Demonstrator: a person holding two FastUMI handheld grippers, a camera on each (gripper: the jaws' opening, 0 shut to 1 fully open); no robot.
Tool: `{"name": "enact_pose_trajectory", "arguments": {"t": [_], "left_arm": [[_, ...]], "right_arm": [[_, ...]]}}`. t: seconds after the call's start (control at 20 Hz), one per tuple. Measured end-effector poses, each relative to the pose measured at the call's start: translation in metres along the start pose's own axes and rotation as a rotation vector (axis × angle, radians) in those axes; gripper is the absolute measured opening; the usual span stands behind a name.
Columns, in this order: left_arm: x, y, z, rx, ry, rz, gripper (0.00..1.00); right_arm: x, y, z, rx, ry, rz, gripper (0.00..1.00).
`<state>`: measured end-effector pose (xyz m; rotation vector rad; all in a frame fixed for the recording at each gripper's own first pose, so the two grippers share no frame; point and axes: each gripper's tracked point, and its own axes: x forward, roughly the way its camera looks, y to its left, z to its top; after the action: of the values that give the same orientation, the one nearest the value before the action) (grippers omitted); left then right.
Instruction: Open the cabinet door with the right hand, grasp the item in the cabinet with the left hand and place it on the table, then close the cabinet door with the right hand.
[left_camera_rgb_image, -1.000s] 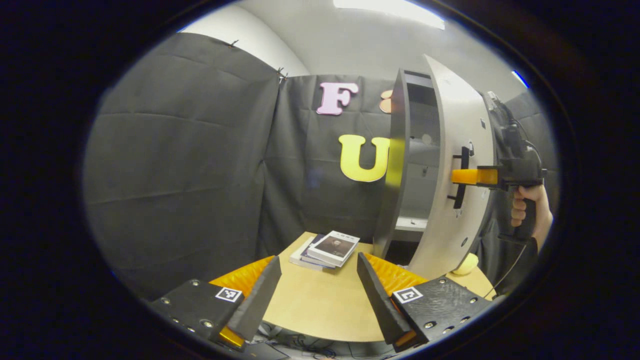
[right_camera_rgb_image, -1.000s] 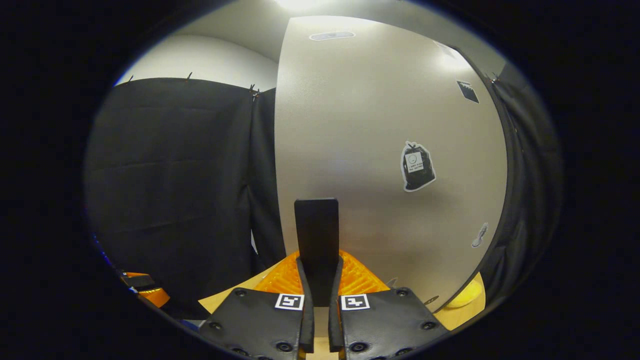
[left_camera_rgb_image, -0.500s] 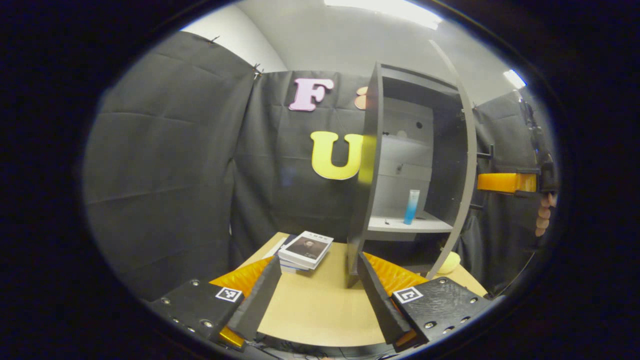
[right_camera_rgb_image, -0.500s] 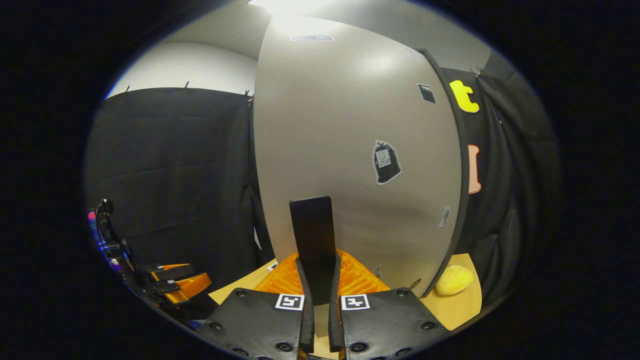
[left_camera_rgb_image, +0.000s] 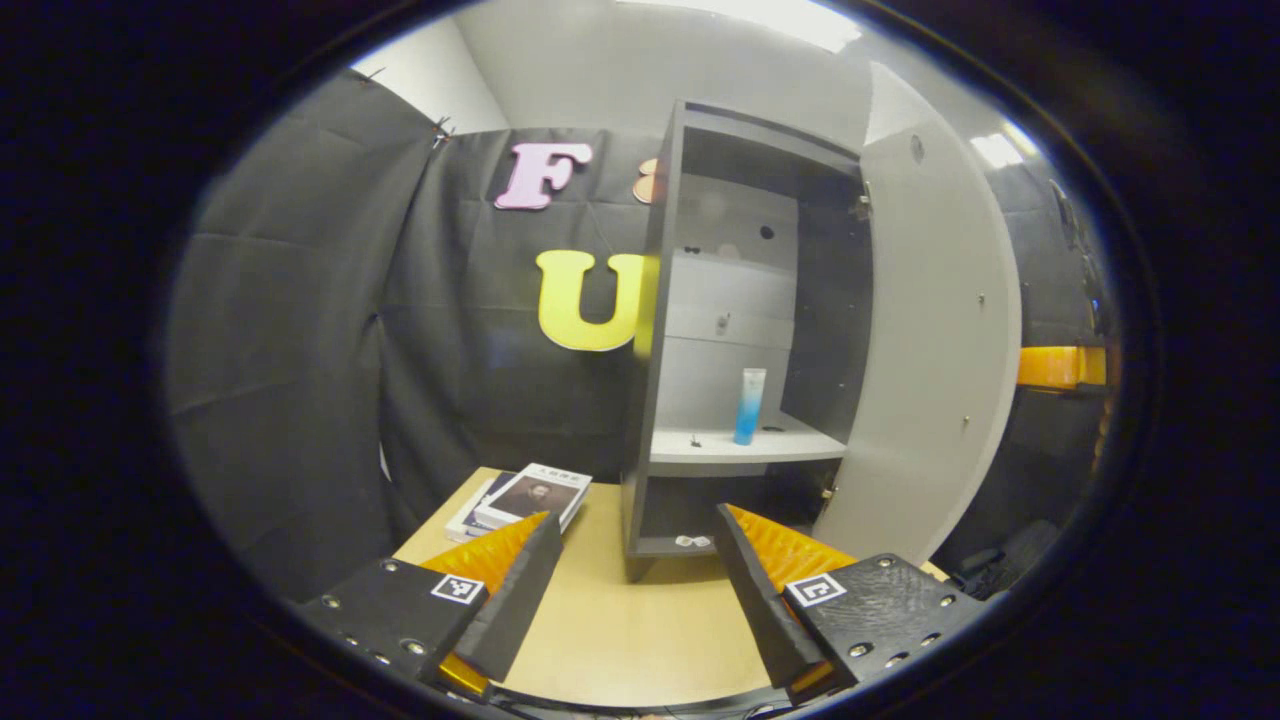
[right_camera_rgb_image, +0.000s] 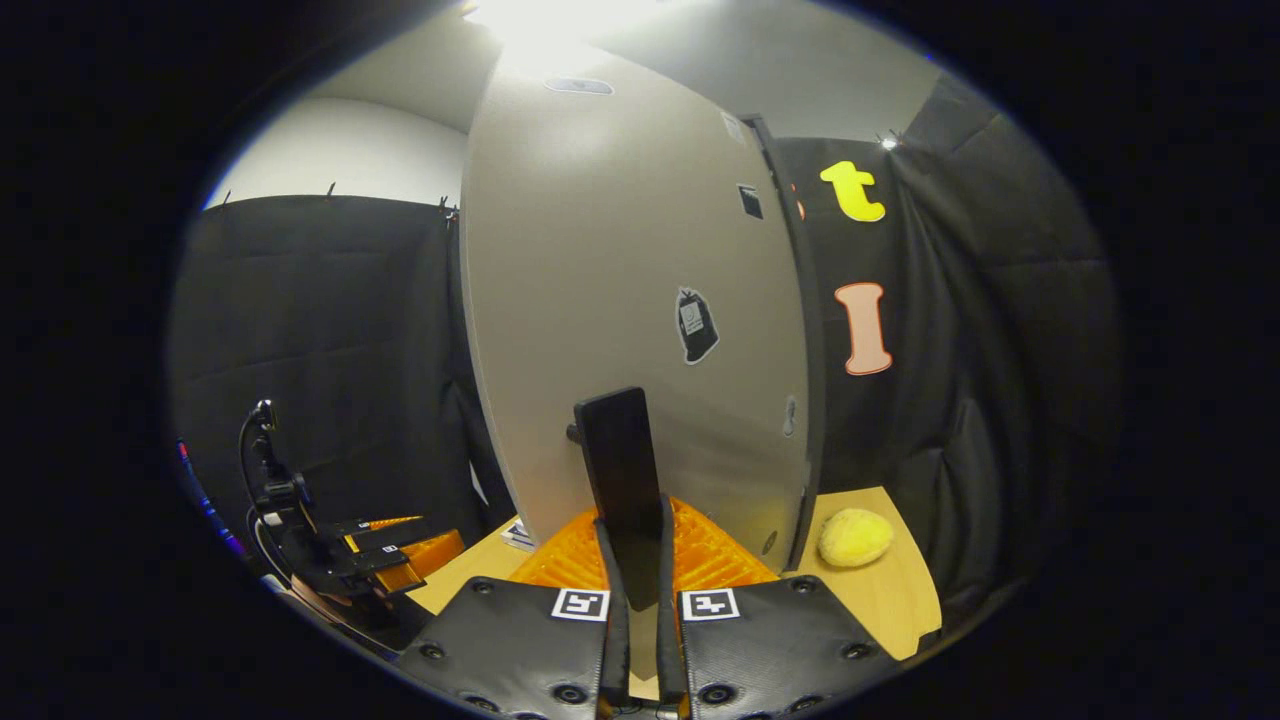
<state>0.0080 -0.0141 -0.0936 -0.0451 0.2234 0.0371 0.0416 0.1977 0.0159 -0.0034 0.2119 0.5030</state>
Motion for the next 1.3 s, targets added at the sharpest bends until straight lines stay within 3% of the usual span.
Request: {"name": "enact_pose_trajectory", "arguments": {"t": [0.1,0.15,0.45,0.55,0.8,1.05,1.1,1.15,1.3], "left_arm": [[0.008,-0.012,-0.003,0.002,0.01,-0.035,0.91],[0.012,-0.016,-0.005,0.004,0.016,-0.05,0.94],[0.035,-0.046,-0.029,0.007,0.066,-0.139,0.91],[0.037,-0.058,-0.032,0.018,0.073,-0.165,0.94],[0.037,-0.068,-0.036,0.029,0.087,-0.187,0.91],[0.048,-0.069,-0.035,0.036,0.101,-0.212,0.94],[0.051,-0.071,-0.035,0.04,0.101,-0.219,0.94],[0.055,-0.07,-0.032,0.044,0.095,-0.227,0.91],[0.071,-0.074,-0.024,0.053,0.072,-0.243,0.94]], "right_arm": [[-0.002,-0.007,0.0,0.009,-0.007,-0.039,0.08],[-0.006,-0.011,0.0,0.023,-0.013,-0.065,0.12],[-0.034,-0.062,0.004,0.091,-0.045,-0.218,0.11],[-0.044,-0.079,0.006,0.077,-0.055,-0.252,0.1],[-0.06,-0.129,0.01,0.068,-0.081,-0.361,0.06],[-0.075,-0.13,0.008,0.15,-0.115,-0.342,0.08],[-0.078,-0.132,0.006,0.161,-0.11,-0.357,0.0],[-0.083,-0.133,0.003,0.17,-0.108,-0.376,0.04],[-0.121,-0.137,0.006,0.184,-0.136,-0.426,0.04]]}}
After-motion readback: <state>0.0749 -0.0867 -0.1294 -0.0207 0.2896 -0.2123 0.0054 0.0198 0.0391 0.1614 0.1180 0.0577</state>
